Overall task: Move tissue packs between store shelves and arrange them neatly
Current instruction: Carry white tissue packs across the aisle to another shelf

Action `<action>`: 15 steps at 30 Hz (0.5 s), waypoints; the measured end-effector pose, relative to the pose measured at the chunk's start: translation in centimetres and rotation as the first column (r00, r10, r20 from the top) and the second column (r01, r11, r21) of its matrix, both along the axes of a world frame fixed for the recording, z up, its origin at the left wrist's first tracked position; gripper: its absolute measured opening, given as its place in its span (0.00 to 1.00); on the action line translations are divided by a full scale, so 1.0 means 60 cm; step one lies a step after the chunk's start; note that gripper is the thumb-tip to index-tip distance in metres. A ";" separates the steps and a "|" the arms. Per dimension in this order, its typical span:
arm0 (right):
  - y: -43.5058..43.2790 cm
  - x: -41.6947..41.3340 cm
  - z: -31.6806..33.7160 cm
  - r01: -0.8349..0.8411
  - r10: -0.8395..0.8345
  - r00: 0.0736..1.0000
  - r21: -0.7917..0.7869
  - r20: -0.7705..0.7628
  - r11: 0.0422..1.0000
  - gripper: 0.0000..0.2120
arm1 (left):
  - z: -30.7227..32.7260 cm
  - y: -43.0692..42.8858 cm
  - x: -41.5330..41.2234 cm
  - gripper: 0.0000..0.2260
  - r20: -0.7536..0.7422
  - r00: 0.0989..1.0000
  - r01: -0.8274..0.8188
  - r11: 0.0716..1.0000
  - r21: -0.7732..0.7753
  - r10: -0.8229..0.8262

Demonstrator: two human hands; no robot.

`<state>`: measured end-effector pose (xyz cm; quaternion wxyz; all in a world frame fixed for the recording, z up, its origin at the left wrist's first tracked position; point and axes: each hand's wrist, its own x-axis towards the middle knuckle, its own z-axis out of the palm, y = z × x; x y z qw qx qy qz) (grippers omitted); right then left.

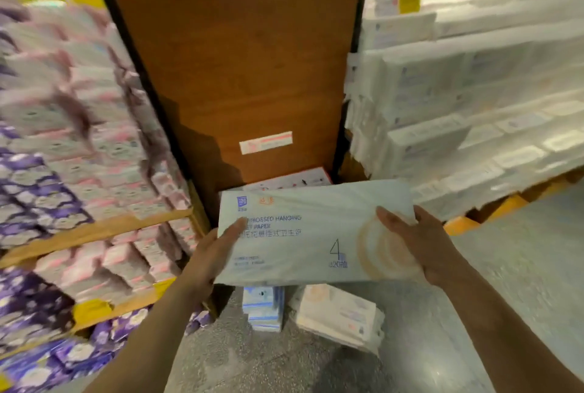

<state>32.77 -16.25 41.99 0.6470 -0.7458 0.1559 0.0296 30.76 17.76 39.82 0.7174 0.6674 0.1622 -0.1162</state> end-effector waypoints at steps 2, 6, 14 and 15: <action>0.027 -0.023 0.021 -0.078 0.078 0.997 0.030 0.015 0.996 0.23 | 0.032 0.022 -0.054 0.29 0.043 0.998 -0.036 0.999 0.007 0.036; 0.097 -0.075 0.054 -0.276 0.275 0.961 0.054 0.019 0.960 0.16 | 0.048 0.082 -0.202 0.16 0.009 0.965 -0.263 0.963 0.050 0.263; 0.331 -0.185 0.076 -0.676 0.677 0.736 0.096 0.034 0.730 0.15 | 0.068 0.217 -0.534 0.27 0.097 0.777 -0.628 0.775 0.066 0.622; 0.373 -0.209 0.079 -0.723 0.723 0.690 0.095 0.040 0.685 0.18 | 0.075 0.235 -0.584 0.27 0.112 0.737 -0.674 0.736 0.058 0.666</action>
